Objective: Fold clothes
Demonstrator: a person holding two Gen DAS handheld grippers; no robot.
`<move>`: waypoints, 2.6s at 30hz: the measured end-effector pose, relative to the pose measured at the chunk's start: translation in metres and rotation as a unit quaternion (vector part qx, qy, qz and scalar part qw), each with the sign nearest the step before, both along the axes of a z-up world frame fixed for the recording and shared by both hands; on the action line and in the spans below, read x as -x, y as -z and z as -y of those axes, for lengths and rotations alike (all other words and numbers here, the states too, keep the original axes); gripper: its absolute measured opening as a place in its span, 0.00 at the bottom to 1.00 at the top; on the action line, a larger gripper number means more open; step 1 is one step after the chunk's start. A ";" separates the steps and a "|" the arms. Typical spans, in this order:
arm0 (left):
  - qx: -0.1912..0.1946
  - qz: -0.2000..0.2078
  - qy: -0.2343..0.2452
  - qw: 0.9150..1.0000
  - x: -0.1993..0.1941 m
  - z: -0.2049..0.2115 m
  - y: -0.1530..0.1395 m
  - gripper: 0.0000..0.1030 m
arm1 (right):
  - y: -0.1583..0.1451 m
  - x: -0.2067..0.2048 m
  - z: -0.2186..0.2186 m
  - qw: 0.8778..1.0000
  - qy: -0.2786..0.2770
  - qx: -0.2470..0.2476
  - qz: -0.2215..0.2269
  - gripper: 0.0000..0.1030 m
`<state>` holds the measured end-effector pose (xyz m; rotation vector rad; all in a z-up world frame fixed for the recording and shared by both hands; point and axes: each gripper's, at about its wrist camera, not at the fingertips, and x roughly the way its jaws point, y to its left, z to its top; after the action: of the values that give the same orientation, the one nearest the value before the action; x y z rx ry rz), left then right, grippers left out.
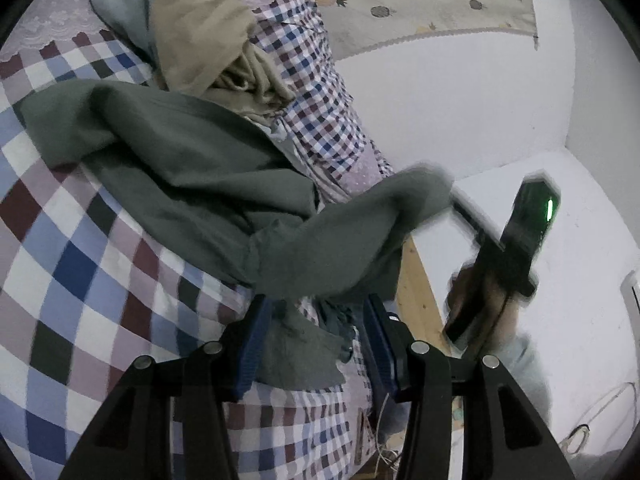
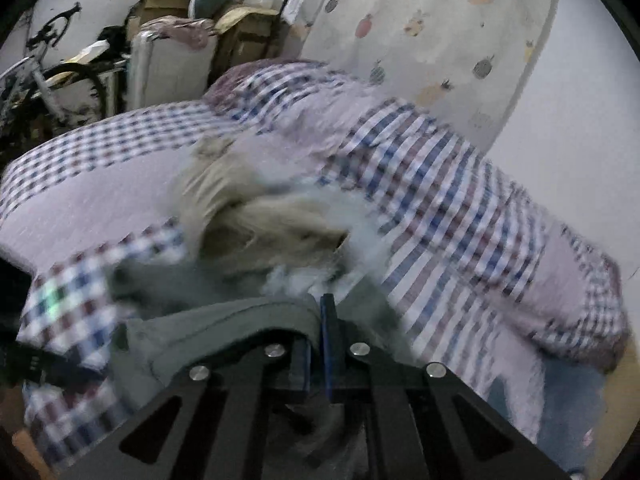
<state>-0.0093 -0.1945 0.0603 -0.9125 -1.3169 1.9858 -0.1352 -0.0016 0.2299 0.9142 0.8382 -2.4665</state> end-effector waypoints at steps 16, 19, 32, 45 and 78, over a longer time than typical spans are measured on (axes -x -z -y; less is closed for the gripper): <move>0.013 -0.004 0.005 1.000 0.017 -0.009 0.000 0.49 | 0.024 0.165 0.063 0.978 0.072 -0.185 0.059 0.71; 0.026 -0.009 0.012 1.000 0.019 -0.017 -0.004 0.49 | 0.038 0.121 0.063 0.976 0.026 -0.195 0.094 0.72; 0.152 -0.035 0.062 0.986 0.003 -0.073 -0.006 0.50 | 0.032 -0.108 -0.206 0.977 0.189 0.099 0.012 0.81; 0.322 -0.056 0.121 0.937 -0.060 -0.192 0.014 0.58 | 0.109 -0.222 -0.359 0.888 0.380 0.225 -0.125 0.81; 0.392 0.084 0.092 0.911 0.040 -0.467 0.045 0.22 | 0.119 -0.235 -0.474 0.745 0.458 0.477 -0.090 0.81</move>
<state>-0.0492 0.2721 0.0155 -1.5282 -0.4328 2.3356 0.1000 0.4728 0.1113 0.7198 -1.1288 -3.1331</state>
